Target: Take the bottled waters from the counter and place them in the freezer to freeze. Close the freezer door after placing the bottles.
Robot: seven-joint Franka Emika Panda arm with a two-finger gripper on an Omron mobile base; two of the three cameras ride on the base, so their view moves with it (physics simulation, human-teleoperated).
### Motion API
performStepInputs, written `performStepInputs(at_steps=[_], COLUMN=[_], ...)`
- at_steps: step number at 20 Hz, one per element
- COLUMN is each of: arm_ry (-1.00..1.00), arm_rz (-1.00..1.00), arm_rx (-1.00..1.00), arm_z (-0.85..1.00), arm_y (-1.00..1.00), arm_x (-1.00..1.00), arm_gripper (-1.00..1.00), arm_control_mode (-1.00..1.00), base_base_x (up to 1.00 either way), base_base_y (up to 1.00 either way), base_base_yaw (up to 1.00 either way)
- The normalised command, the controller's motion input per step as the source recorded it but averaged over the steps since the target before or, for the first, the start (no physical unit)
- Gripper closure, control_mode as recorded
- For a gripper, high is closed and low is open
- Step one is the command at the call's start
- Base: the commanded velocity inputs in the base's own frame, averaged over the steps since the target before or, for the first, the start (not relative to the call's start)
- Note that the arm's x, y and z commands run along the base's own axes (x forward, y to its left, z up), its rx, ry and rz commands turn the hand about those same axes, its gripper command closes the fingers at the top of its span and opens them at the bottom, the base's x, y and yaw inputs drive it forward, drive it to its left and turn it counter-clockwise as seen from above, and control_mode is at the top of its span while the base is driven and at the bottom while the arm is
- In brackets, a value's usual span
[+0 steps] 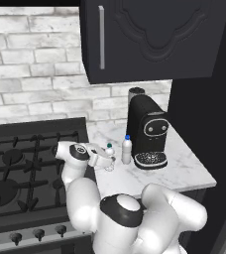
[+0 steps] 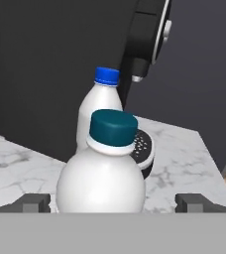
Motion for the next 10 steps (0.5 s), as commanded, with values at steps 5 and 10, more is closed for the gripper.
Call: performStepInputs(at_steps=[5, 10], arm_ry=[0.0, 0.0], arm_rz=[0.0, 0.0], arm_rx=[0.0, 0.0], arm_z=[0.0, 0.0], arm_y=[-0.14, -0.03], arm_x=[0.0, 0.01], arm_gripper=[-1.0, -1.0], arm_control_mode=[-1.0, -1.0], base_base_x=[0.0, 0.0], base_base_y=[0.0, 0.0], base_base_yaw=[0.0, 0.0])
